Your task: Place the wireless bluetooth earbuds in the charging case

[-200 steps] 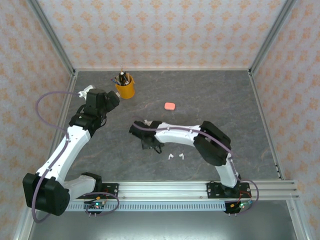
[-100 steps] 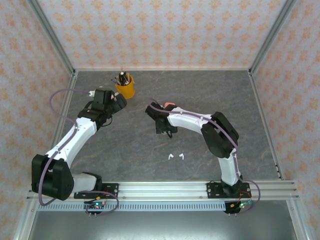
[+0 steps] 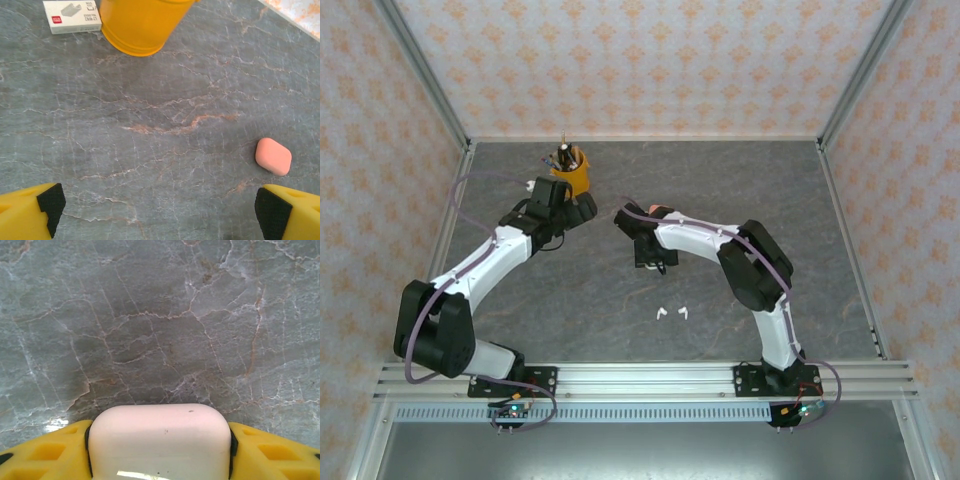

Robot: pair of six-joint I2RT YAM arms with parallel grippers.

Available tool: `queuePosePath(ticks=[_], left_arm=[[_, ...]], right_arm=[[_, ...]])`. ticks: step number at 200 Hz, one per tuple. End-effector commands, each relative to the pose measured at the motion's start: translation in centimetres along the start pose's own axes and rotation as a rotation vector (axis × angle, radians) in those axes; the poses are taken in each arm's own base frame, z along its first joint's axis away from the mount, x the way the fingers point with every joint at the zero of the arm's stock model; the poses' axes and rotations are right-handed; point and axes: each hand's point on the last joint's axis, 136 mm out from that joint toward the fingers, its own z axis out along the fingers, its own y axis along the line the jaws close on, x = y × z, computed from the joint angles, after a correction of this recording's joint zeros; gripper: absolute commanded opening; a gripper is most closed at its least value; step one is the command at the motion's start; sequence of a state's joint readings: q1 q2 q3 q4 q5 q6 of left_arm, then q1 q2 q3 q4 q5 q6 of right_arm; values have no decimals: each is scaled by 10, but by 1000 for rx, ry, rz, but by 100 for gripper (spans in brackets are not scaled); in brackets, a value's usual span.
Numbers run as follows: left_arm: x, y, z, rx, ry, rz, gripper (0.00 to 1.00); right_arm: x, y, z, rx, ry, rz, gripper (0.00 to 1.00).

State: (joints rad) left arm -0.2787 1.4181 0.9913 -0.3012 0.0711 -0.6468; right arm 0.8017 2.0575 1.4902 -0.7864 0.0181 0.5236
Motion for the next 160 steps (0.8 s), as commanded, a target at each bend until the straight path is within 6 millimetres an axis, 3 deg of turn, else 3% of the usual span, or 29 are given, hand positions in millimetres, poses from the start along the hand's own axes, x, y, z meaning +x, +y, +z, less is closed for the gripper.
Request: queuePosePath(ticks=[1,76,160], left_arm=[[-14,-17,-6,39,-47,14,100],[-5,-19,-8,14,-36,52,100],[-4,-21,-13,45,-54,57,100]], right_arm=[[5,-9,7,36,38,14,67],[10,-14,11,69,65,14,72],[12,-5,14,13,91,34,66]])
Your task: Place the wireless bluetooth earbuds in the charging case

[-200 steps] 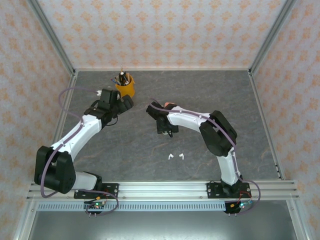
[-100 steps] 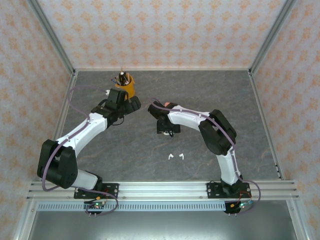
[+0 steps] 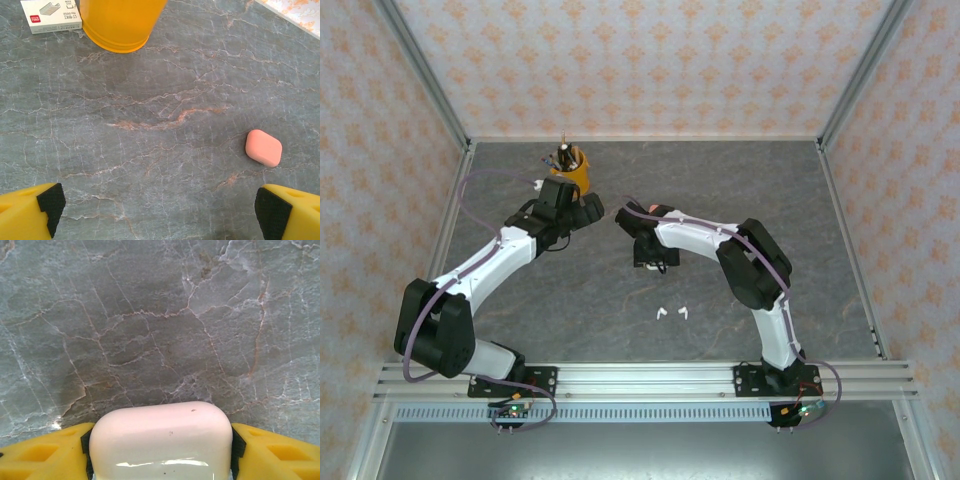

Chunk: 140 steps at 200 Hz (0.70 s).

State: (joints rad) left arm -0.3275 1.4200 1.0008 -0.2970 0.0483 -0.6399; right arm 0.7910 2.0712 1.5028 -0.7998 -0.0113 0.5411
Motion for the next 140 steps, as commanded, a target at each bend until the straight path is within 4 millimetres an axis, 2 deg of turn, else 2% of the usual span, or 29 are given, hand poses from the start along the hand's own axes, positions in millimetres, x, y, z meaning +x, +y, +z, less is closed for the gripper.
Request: queuePosePath(ticks=[1,32,58,115,140], left_arm=[[-10,-6,-10,26,-48,16,100],[-11,-7,-13,44,-58,16,100],[-8,-12,-13,78,-54,24,100],[5,-19,-12,169,-38,43,100],[14,-25,-13,246,-37,45,100]], right_arm=[[10,-6,11,23,61,11,66],[10,-10,10,9,63,27,58],[5,-16,-2,-14,32,60,55],[-22,-21,-54,-80,-94,121,54],[-40,-28,-69,-116,-133,194,54]])
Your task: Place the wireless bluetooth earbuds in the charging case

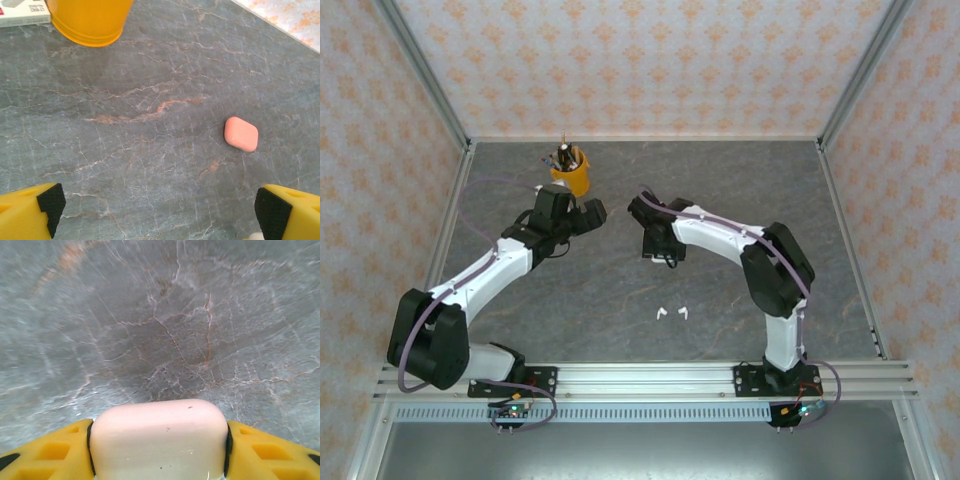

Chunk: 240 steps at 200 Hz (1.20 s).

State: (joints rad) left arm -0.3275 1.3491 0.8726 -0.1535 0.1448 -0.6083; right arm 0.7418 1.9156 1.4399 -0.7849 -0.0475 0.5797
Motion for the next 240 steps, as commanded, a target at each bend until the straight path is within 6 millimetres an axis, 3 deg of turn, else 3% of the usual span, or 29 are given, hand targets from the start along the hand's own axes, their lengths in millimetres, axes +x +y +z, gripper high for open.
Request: queuePosePath(ticks=[1,47,106,161,240], left_arm=[[-2,-18,-8,121,-35,22,100],[9,-47,-13,352,-50,23,100],[11,-74,-16,549,-85,-13,99],[13,-96,-14,608,-128,-26,98],[11,-124,8,640,-140,-44,87]], right_arm=[[-29,-6,-29,-32,-86,90,54],[-72,-8,-57,-185,-144,273,54],[-110,18,-94,-393,-170,401,53],[-121,44,-102,-516,-130,477,53],[-122,57,-109,-599,-95,529,53]])
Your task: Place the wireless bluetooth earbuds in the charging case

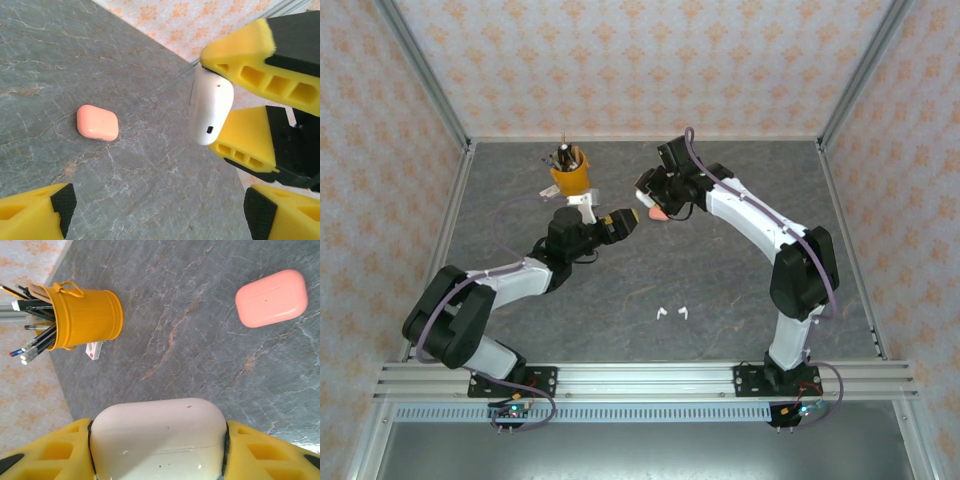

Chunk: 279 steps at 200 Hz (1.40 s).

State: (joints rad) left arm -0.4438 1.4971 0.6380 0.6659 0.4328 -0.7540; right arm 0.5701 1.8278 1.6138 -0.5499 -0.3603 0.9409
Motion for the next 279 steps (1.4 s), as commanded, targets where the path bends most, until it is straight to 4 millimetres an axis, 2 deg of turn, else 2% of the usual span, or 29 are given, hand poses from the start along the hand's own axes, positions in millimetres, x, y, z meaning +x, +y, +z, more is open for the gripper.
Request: queuePosePath(ticks=[1,92,121,194,242,279], left_arm=[[-25,-25,9,67,-87,15,87],[-33,-32,35,68,-103,22,81],[-37,-34,41,71,-105,25,76],[-39,-35,44,69,-108,28,53],[-42,-37,47,76,-115,22,44],[-43,-39,50,94,-115,13,32]], right_arm=[[-4,14,-4,-53,0,32,53],[2,17,-4,-74,31,44,53],[3,16,-4,-76,34,46,52],[4,15,-6,-82,40,43,52],[7,15,-6,-92,50,48,52],[9,19,-8,-114,62,60,52]])
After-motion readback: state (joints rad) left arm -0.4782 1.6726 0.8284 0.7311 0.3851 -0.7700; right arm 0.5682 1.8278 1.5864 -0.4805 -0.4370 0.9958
